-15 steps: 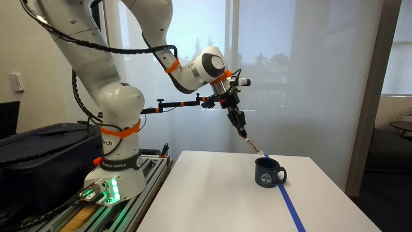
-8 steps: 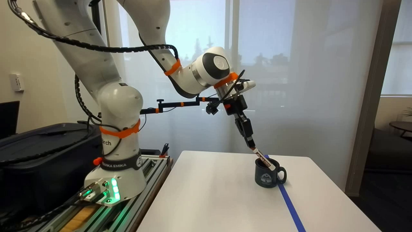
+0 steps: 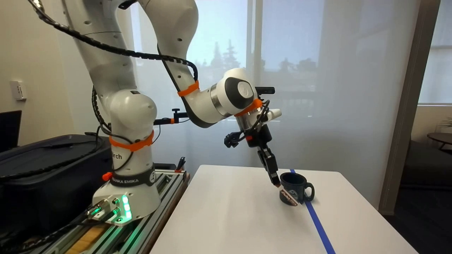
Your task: Remove the red marker from the green mug.
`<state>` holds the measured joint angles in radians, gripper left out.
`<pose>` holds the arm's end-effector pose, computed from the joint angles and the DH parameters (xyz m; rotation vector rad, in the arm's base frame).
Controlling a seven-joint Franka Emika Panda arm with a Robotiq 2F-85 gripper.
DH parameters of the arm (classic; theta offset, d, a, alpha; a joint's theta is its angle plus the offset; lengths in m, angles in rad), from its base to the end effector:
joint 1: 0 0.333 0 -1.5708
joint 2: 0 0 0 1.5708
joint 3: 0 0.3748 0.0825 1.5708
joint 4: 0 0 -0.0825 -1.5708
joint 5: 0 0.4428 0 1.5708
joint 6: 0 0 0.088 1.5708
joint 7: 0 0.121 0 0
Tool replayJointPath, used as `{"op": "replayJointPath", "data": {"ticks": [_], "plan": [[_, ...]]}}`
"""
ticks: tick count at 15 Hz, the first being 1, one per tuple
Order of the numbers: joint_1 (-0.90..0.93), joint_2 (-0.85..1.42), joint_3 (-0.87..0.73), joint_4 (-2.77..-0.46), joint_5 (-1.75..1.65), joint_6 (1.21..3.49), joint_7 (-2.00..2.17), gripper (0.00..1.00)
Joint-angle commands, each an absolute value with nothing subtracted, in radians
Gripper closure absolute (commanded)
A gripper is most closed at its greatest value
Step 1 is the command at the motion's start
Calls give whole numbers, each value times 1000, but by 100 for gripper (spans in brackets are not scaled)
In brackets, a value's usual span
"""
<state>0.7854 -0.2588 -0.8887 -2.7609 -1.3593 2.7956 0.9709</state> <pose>0.4054 0.0190 0.2720 2.8367 0.2293 0.5955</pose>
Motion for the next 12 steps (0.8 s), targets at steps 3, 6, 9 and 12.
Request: {"op": "replayJointPath", "data": {"ticks": [3, 6, 9, 12], "plan": [[788, -76, -930, -2747, -1528, 2971, 1139, 95], [789, 0, -931, -2731, -1594, 3029, 1216, 95], [786, 63, -926, -2711, -1647, 3064, 1284, 95], [780, 120, -920, -2701, -1680, 3097, 1336, 95]]}}
